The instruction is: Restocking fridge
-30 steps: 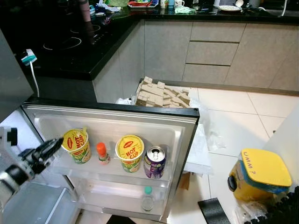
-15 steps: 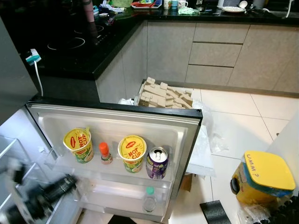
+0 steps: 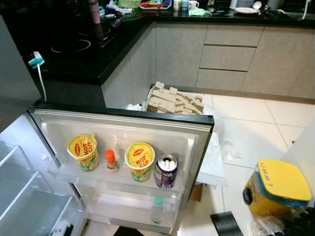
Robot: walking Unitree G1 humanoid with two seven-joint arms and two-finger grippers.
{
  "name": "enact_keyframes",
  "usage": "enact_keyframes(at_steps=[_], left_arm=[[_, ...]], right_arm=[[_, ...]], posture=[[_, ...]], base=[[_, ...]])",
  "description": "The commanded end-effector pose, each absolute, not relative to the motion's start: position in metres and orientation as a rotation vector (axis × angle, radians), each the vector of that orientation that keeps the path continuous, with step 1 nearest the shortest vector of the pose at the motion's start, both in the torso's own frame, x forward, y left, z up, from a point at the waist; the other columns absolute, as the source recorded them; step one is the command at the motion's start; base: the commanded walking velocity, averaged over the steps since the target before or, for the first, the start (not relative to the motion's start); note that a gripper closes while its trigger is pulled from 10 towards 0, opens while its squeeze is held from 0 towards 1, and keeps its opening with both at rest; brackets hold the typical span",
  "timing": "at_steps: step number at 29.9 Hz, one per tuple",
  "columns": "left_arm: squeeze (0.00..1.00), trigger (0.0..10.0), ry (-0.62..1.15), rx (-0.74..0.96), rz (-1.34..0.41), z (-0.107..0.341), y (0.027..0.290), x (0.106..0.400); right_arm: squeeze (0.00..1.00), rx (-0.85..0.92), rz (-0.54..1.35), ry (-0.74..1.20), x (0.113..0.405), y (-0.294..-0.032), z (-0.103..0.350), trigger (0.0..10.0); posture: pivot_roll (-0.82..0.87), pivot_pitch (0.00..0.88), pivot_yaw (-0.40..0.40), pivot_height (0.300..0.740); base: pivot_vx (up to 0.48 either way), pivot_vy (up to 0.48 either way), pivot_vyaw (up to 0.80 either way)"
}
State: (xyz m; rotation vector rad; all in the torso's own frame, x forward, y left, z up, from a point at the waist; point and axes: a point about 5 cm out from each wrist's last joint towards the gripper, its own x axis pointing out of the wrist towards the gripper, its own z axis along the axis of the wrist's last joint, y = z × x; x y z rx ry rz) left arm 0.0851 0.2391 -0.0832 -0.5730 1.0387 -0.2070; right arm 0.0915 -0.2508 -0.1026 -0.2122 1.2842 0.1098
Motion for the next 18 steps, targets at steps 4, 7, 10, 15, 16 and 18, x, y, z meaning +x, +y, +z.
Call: enact_keyframes(at_steps=[4,7,10,15,16,18], left_arm=[[0.0,10.0,1.196,-0.496,0.074,-0.107,0.227,0.051],[0.0,10.0,1.235,-0.519,0.096,-0.112,0.217,0.041],[0.0,10.0,1.275,-0.502,0.067,-0.116,0.203,0.034],[0.0,10.0,1.38,-0.202,0.02,-0.121,0.205,0.034],[0.0,10.0,1.38,-0.202,0.02,-0.121,0.205,0.034],[0.0,10.0,1.405,-0.131,-0.023,-0.121,0.204,0.034]], right_arm=[[0.0,-0.246,0.048,1.265,0.097,-0.256,-0.101,10.0],[0.0,-0.249,0.045,1.264,0.097,-0.257,-0.1,10.0],[0.0,-0.255,0.037,1.256,0.101,-0.258,-0.099,10.0],[0.0,-0.268,0.046,1.26,0.105,-0.254,-0.099,10.0],[0.0,-0.268,0.046,1.26,0.105,-0.254,-0.099,10.0],[0.0,-0.263,0.048,1.254,0.108,-0.251,-0.099,10.0]], posture=[[-0.03,0.0,-0.008,0.74],[-0.05,0.0,-0.01,0.74],[-0.05,0.0,-0.018,0.74],[-0.04,0.0,0.001,0.74],[-0.04,0.0,0.001,0.74],[-0.03,0.0,0.006,0.74]], base=[[0.0,0.0,0.0],[0.0,0.0,0.0],[0.0,0.0,0.0],[0.0,0.0,0.0],[0.0,0.0,0.0],[0.0,0.0,0.0]])
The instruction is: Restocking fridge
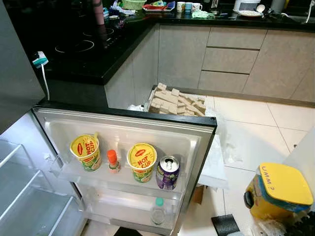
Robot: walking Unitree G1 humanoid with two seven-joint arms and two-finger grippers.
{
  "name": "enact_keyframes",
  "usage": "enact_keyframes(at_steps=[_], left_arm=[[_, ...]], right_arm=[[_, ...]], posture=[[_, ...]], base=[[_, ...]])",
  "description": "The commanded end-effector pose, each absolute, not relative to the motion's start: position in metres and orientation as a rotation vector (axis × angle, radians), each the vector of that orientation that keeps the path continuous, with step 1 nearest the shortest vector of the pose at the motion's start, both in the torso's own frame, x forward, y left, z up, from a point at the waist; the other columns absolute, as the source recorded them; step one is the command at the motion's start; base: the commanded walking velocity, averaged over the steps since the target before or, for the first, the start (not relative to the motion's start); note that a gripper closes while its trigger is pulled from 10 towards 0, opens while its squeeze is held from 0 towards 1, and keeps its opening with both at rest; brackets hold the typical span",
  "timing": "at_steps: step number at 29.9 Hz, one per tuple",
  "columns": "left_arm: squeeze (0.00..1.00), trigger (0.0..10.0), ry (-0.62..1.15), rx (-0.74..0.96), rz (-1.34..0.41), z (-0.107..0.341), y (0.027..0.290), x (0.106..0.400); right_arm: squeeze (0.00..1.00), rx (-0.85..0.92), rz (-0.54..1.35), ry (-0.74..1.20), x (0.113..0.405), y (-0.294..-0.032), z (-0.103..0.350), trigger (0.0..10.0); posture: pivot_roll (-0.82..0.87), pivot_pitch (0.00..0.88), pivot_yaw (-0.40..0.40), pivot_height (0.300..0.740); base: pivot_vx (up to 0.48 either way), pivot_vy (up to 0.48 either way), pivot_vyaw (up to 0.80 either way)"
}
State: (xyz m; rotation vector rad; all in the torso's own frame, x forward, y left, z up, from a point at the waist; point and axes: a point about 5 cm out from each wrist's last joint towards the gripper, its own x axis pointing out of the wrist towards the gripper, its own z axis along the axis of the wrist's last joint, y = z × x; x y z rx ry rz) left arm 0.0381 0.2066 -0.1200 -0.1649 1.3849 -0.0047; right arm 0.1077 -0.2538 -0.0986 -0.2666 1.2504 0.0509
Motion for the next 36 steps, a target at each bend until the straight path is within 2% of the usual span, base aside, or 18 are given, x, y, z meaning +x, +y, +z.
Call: enact_keyframes(at_steps=[1,7,12,16,18,25,32,36], left_arm=[[0.0,10.0,1.415,-0.1,-0.045,-0.121,0.203,0.033],[0.0,10.0,1.379,-0.072,-0.067,-0.122,0.194,0.051],[0.0,10.0,1.342,-0.023,-0.046,-0.119,0.203,0.064],[0.0,10.0,1.348,-0.004,-0.037,-0.118,0.209,0.065],[0.0,10.0,1.372,0.057,-0.09,-0.118,0.213,0.059],[0.0,10.0,1.392,0.034,-0.038,-0.119,0.217,0.047],[0.0,10.0,1.391,0.026,-0.021,-0.12,0.212,0.045],[0.0,10.0,1.372,0.032,-0.05,-0.12,0.204,0.054]], right_arm=[[0.0,-0.26,0.049,1.25,0.11,-0.249,-0.1,10.0],[0.0,-0.252,0.098,1.251,0.114,-0.236,-0.102,10.0],[0.0,-0.267,0.111,1.264,0.111,-0.236,-0.103,10.0],[0.0,-0.278,0.118,1.272,0.109,-0.238,-0.103,10.0],[0.0,-0.307,0.15,1.282,0.107,-0.239,-0.103,10.0],[0.0,-0.268,0.105,1.274,0.105,-0.239,-0.104,10.0],[0.0,-0.239,0.102,1.297,0.096,-0.233,-0.107,10.0],[0.0,-0.237,0.103,1.298,0.094,-0.232,-0.108,10.0]], posture=[[-0.03,0.0,0.006,0.74],[-0.01,0.0,0.009,0.74],[-0.02,0.0,0.009,0.74],[-0.01,0.0,0.008,0.74],[-0.01,0.0,0.011,0.74],[-0.02,0.0,0.018,0.74],[-0.03,0.0,0.021,0.74],[-0.03,0.0,0.013,0.74]], base=[[0.0,0.0,0.0],[0.0,0.0,0.0],[0.0,0.0,0.0],[0.0,0.0,0.0],[0.0,0.0,0.0],[0.0,0.0,0.0],[0.0,0.0,0.0],[0.0,0.0,0.0]])
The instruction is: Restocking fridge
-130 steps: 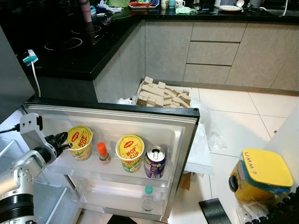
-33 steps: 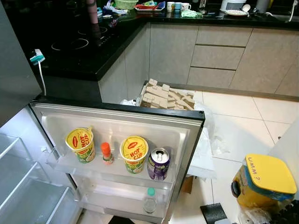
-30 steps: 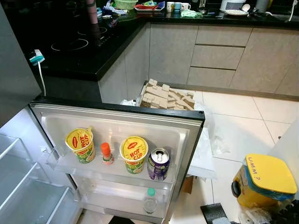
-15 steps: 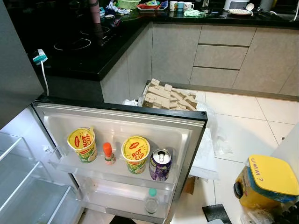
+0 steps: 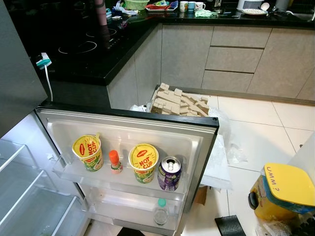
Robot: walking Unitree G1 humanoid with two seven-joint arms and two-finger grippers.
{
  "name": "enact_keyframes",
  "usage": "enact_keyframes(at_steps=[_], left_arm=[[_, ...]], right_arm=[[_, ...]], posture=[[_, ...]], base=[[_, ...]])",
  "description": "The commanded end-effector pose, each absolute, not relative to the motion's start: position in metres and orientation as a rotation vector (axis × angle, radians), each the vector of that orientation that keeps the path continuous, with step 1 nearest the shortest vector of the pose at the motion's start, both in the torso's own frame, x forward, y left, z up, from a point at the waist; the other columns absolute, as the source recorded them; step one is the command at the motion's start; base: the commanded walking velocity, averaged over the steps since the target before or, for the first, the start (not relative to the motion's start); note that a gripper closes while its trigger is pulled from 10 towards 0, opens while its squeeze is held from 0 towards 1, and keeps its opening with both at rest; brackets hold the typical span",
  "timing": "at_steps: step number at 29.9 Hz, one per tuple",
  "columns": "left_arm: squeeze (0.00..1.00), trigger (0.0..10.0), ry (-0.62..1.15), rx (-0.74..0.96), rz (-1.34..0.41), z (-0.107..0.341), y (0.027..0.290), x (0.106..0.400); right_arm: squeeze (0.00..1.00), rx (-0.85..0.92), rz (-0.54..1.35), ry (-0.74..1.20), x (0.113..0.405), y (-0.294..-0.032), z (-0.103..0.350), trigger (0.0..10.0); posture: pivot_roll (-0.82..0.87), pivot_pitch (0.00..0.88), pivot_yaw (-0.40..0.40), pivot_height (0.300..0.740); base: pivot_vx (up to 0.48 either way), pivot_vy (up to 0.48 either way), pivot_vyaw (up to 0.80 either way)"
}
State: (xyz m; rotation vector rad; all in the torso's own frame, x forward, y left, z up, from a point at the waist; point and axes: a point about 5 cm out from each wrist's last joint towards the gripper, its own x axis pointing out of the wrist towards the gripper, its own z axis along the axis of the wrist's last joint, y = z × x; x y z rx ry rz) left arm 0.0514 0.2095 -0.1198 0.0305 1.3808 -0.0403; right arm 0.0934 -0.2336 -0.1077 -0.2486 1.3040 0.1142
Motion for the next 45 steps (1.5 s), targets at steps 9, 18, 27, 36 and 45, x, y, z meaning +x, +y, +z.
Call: enact_keyframes(at_steps=[9,18,27,36,45], left_arm=[[0.0,10.0,1.361,0.007,-0.055,-0.121,0.196,0.06],[0.0,10.0,1.371,-0.016,-0.048,-0.121,0.195,0.057],[0.0,10.0,1.38,-0.015,-0.053,-0.122,0.194,0.052],[0.0,10.0,1.392,-0.02,-0.054,-0.123,0.193,0.048],[0.0,10.0,1.39,-0.022,-0.064,-0.123,0.191,0.049]], right_arm=[[0.0,-0.248,0.09,1.287,0.099,-0.237,-0.106,10.0],[0.0,-0.257,0.102,1.272,0.107,-0.235,-0.104,10.0],[0.0,-0.275,0.13,1.282,0.105,-0.231,-0.106,10.0],[0.0,-0.276,0.136,1.286,0.103,-0.231,-0.106,10.0],[0.0,-0.269,0.146,1.282,0.103,-0.232,-0.106,10.0]], posture=[[-0.03,0.0,0.009,0.74],[-0.02,0.0,0.0,0.74],[-0.03,0.0,-0.005,0.74],[-0.03,0.0,-0.004,0.74],[-0.04,0.0,-0.004,0.74]], base=[[0.0,0.0,0.0],[0.0,0.0,0.0],[0.0,-0.054,0.0],[0.0,-0.47,0.0],[0.0,-0.477,0.0]])
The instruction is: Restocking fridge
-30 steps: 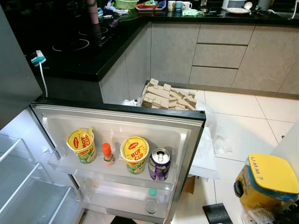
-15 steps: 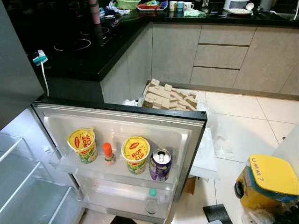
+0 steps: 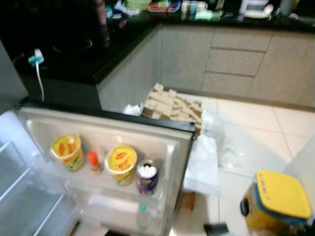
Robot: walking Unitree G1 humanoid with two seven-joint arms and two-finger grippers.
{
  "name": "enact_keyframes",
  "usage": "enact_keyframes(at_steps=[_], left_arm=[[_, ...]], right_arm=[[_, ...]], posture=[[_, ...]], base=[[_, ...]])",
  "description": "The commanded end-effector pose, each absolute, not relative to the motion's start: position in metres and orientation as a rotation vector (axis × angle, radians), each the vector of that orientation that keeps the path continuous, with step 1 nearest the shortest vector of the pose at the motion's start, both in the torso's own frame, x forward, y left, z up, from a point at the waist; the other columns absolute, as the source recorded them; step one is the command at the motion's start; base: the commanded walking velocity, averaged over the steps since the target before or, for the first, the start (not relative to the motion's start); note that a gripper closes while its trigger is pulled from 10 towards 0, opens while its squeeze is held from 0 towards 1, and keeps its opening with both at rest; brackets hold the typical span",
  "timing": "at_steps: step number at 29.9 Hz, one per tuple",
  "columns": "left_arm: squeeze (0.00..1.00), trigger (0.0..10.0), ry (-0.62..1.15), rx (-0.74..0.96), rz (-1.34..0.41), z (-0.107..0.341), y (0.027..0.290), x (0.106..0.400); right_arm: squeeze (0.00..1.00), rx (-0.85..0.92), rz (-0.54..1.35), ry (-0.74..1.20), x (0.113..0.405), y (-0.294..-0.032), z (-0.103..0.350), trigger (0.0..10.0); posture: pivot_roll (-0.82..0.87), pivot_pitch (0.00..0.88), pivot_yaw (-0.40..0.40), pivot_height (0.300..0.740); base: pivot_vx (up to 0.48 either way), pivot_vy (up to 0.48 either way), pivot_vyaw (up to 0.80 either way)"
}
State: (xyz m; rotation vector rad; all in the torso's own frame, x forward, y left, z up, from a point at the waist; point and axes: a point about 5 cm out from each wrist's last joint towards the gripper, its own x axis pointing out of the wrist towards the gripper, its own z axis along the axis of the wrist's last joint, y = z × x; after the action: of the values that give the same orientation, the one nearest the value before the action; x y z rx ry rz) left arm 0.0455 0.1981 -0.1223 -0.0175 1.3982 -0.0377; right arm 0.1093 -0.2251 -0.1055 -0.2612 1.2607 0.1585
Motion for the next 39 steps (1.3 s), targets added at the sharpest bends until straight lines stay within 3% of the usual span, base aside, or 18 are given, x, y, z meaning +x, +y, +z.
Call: enact_keyframes(at_steps=[1,17,26,31,39], left_arm=[[0.0,10.0,1.39,-0.022,-0.064,-0.123,0.191,0.049],[0.0,10.0,1.387,-0.033,-0.049,-0.123,0.191,0.049],[0.0,10.0,1.375,-0.042,-0.066,-0.123,0.186,0.054],[0.0,10.0,1.373,-0.039,-0.078,-0.123,0.185,0.055],[0.0,10.0,1.377,-0.02,-0.089,-0.122,0.188,0.054]], right_arm=[[0.0,-0.269,0.15,1.284,0.103,-0.232,-0.106,10.0],[0.0,-0.235,0.194,1.297,0.099,-0.233,-0.106,10.0],[0.0,-0.275,0.119,1.293,0.1,-0.246,-0.103,10.0],[0.0,-0.276,0.054,1.306,0.097,-0.255,-0.101,10.0],[0.0,-0.277,-0.02,1.312,0.095,-0.264,-0.099,10.0]], posture=[[-0.04,0.0,-0.004,0.74],[-0.05,0.0,-0.005,0.74],[-0.06,0.0,-0.005,0.74],[-0.06,0.0,-0.005,0.74],[-0.06,0.0,-0.003,0.74]], base=[[0.0,-0.48,0.0],[0.0,0.0,0.78],[0.0,0.0,0.76],[0.0,0.0,0.0],[0.0,-0.475,0.0]])
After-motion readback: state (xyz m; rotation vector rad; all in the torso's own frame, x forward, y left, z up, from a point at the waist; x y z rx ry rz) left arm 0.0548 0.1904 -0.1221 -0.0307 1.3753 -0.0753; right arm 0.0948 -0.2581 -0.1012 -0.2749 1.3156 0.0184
